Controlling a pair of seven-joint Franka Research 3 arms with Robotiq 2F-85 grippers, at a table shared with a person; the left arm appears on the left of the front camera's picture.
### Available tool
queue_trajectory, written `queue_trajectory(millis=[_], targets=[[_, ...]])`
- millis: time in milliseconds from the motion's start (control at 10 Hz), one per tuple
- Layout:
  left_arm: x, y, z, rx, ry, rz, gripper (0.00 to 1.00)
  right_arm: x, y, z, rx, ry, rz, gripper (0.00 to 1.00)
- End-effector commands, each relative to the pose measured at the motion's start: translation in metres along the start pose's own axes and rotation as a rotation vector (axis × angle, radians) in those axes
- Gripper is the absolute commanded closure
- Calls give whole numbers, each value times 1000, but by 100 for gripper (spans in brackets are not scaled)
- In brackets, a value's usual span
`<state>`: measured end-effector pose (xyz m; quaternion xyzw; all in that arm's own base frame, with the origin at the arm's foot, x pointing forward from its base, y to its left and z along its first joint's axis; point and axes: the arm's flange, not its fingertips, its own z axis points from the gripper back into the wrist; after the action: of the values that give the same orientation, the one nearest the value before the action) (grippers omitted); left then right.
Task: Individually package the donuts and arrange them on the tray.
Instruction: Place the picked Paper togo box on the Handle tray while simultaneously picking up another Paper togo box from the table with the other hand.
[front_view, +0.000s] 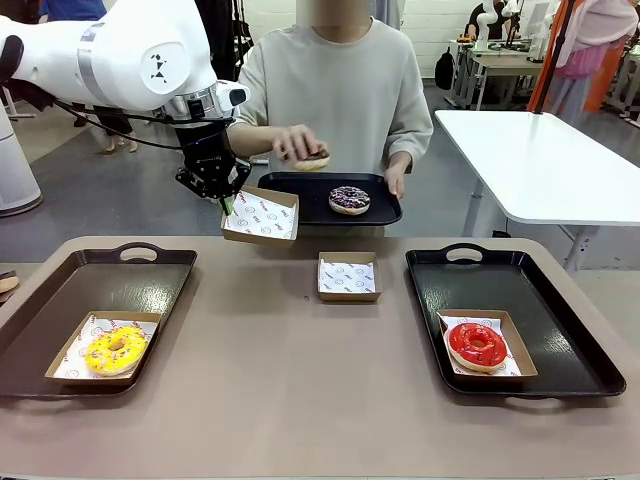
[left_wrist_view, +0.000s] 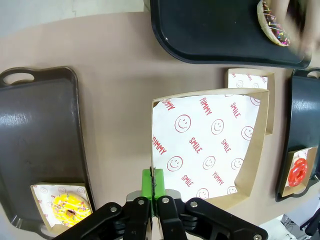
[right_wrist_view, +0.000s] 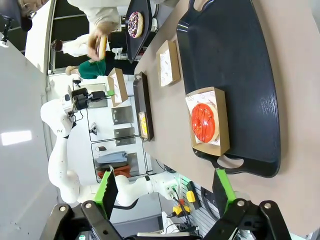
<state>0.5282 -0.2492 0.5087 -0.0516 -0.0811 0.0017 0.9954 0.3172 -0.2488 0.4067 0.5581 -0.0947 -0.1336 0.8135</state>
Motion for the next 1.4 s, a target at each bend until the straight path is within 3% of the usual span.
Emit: queue_trajectory(millis=[0, 1300], targets=[[-4, 2, 2, -5, -2, -15, 100, 0, 1, 2, 7, 6, 2, 0], [-4, 2, 2, -5, -2, -15, 100, 0, 1, 2, 7, 6, 2, 0]])
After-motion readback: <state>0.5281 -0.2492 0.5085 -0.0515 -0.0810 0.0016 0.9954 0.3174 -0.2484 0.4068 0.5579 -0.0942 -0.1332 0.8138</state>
